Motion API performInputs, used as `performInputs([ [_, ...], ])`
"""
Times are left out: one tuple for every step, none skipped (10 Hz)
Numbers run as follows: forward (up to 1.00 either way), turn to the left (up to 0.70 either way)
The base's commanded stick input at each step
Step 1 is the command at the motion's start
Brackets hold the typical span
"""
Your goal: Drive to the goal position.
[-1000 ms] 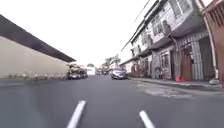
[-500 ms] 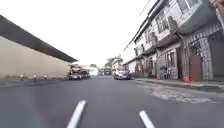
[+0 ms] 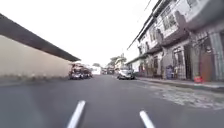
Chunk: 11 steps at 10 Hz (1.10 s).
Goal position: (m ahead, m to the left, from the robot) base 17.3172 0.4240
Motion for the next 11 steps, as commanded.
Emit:
performInputs([
  [1.00, 0.00],
  [1.00, 0.00],
  [1.00, 0.00],
  [1.00, 0.00],
  [1.00, 0.00],
  [1.00, 0.00],
  [1.00, 0.00],
  [1.00, 0.00],
  [1.00, 0.00],
  [1.00, 0.00],
  [1.00, 0.00],
])
